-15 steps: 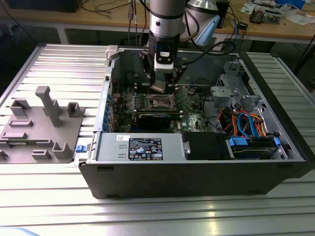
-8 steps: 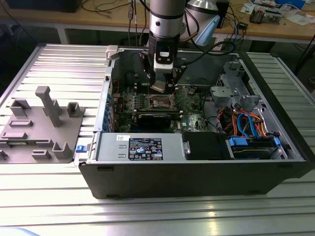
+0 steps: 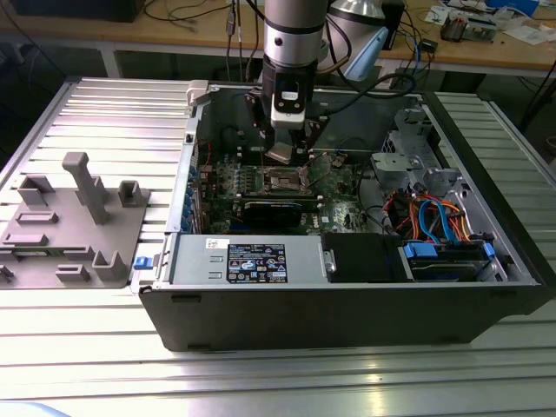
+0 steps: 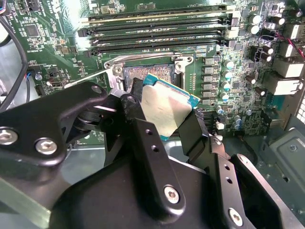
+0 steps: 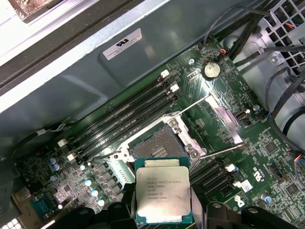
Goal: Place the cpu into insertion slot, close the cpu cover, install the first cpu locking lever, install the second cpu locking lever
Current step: 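Place the cpu into insertion slot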
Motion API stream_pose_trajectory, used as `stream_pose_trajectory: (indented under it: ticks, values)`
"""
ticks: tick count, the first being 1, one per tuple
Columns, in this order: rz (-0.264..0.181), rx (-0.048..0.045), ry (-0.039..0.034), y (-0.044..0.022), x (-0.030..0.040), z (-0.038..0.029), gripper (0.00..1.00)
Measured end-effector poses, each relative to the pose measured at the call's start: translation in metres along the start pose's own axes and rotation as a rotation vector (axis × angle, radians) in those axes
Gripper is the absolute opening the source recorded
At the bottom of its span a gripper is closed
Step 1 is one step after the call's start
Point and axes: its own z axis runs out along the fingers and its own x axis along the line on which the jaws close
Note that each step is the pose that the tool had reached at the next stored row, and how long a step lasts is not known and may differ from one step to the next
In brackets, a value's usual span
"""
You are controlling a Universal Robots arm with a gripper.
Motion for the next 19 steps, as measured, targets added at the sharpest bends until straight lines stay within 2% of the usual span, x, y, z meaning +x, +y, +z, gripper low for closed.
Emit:
stream_pose_trajectory:
  ticks: [19]
  values:
    - [0.015, 0.0025, -0.0021, 0.0, 0.0, 0.0001, 0.55]
